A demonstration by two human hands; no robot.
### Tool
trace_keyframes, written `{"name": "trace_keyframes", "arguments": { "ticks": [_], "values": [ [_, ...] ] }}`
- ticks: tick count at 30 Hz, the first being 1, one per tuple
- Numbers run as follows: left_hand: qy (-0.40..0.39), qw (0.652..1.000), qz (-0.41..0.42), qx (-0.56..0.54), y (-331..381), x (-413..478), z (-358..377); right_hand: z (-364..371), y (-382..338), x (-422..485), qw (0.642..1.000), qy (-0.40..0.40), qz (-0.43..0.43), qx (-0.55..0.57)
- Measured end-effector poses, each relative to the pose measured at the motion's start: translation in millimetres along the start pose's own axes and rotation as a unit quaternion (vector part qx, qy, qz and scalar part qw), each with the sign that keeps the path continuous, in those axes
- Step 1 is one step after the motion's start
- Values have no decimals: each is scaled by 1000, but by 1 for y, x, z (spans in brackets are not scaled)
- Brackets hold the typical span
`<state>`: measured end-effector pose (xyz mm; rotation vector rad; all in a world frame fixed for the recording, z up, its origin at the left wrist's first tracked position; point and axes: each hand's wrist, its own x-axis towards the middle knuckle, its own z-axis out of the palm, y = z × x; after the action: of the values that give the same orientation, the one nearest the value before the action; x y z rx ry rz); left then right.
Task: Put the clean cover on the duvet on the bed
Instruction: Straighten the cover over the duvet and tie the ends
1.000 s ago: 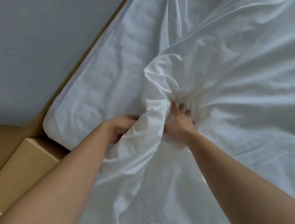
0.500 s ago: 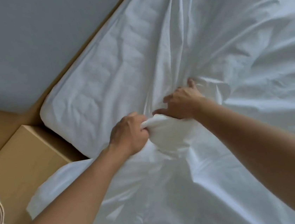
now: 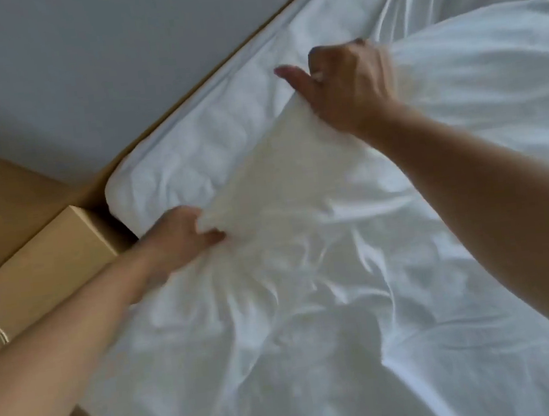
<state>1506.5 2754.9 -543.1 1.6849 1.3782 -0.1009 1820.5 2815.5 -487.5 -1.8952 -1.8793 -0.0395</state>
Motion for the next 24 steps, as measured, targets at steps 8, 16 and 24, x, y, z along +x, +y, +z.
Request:
{"name": "trace_keyframes", "arguments": {
  "ticks": [8,16,24],
  "values": [
    [-227,970,-83,-29,-32,24,-30,90,-2,-24,935,-344,-8,-84],
    [47,995,-82,-17,-73,2,14,101,-6,2,969,-221,-75,-76],
    [16,974,-183,130,-85,-9,23,75,25,-57,902,-403,-43,-145]
  ]
}}
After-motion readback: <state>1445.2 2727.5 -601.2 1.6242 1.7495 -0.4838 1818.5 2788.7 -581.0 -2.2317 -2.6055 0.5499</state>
